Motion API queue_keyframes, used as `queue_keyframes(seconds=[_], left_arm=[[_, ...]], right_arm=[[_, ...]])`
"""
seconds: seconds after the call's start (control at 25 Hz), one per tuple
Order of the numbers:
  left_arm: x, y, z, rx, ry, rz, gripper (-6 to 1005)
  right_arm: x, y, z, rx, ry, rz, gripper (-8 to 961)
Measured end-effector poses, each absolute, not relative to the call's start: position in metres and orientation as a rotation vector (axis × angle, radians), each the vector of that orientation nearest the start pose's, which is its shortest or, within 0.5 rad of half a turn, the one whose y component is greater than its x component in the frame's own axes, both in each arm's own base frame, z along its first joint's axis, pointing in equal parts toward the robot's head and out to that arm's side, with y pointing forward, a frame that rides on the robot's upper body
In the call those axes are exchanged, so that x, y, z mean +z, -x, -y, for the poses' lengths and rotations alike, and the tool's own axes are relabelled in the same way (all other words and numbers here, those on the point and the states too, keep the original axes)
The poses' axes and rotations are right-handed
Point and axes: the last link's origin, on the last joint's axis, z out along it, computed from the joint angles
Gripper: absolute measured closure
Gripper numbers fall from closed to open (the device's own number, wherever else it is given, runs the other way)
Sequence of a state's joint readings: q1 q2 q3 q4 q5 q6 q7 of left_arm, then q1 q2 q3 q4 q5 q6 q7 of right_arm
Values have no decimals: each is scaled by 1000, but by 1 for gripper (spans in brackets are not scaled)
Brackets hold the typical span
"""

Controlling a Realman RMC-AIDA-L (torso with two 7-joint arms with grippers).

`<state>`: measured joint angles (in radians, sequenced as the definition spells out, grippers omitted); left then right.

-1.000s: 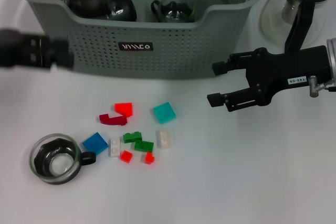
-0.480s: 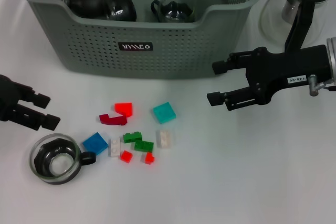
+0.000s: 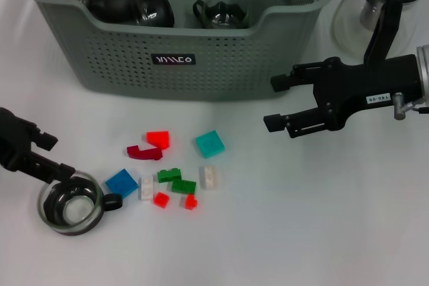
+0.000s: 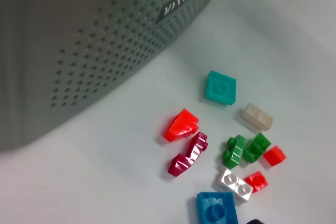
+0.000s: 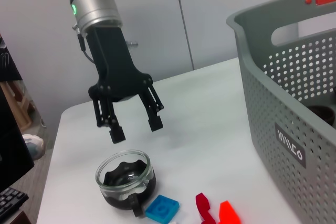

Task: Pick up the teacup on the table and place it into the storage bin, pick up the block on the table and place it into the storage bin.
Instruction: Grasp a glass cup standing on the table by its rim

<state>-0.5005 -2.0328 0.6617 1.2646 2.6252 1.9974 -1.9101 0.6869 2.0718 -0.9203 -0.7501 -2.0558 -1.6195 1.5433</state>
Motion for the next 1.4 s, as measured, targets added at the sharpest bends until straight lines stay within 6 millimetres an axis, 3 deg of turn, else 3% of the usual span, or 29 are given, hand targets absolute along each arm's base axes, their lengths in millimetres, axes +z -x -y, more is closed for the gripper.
queue_keyframes(seconds=[0.44, 1.04, 1.4], left_arm=[[73, 287, -295, 459, 2741, 1049, 189], [62, 293, -299, 562, 2688, 1045, 195], [67, 297, -309, 567, 2604, 1036, 199]], right_arm=[[-17, -192, -354, 483, 3050, -398, 102], [-17, -191, -355, 483, 3047, -392, 103], [-17, -190, -355, 484, 3048, -388, 102]])
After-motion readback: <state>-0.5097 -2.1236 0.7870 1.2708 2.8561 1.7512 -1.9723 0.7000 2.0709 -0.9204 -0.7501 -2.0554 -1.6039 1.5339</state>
